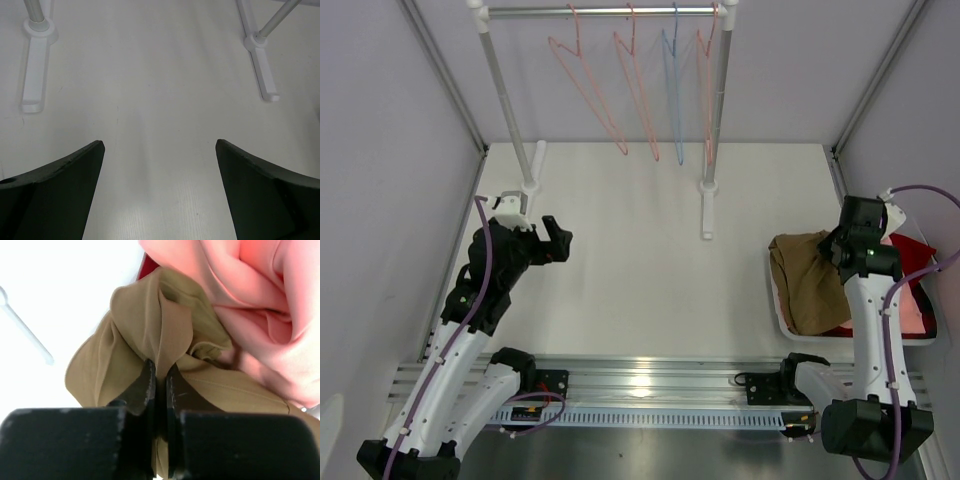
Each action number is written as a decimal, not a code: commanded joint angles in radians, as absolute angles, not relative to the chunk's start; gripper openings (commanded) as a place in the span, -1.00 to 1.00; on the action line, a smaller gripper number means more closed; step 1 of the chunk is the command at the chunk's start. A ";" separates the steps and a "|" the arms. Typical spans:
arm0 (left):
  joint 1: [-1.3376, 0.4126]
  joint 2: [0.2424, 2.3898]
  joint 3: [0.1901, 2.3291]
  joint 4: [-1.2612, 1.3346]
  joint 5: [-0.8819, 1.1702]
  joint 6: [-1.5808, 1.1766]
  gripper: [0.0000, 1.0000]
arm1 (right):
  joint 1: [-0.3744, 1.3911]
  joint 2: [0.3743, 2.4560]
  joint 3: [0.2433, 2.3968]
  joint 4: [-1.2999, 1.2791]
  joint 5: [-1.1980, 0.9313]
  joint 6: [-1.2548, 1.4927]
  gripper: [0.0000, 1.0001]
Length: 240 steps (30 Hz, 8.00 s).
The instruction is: Place the skirt on the hanger
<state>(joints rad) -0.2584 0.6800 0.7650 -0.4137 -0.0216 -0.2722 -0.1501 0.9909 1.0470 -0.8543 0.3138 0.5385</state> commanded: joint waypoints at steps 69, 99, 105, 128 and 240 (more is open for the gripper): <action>-0.793 1.104 0.762 -0.134 0.065 -0.549 0.94 | 0.576 1.310 0.971 -0.545 0.387 0.607 0.54; -0.916 1.551 1.014 -0.193 -0.227 -0.629 -1.00 | 0.453 1.485 0.798 -0.167 -0.021 0.546 -0.32; -0.861 1.396 1.029 -0.293 -0.206 -0.569 -1.00 | 0.446 1.375 0.859 -0.262 -0.012 0.538 -1.00; -0.824 1.112 1.451 -0.807 -0.181 -0.434 -1.00 | 0.749 1.097 1.496 -0.759 0.365 0.324 -1.00; -0.891 1.065 0.782 -0.482 -0.137 -0.526 -1.00 | 0.468 1.563 1.207 -0.519 0.066 0.489 0.21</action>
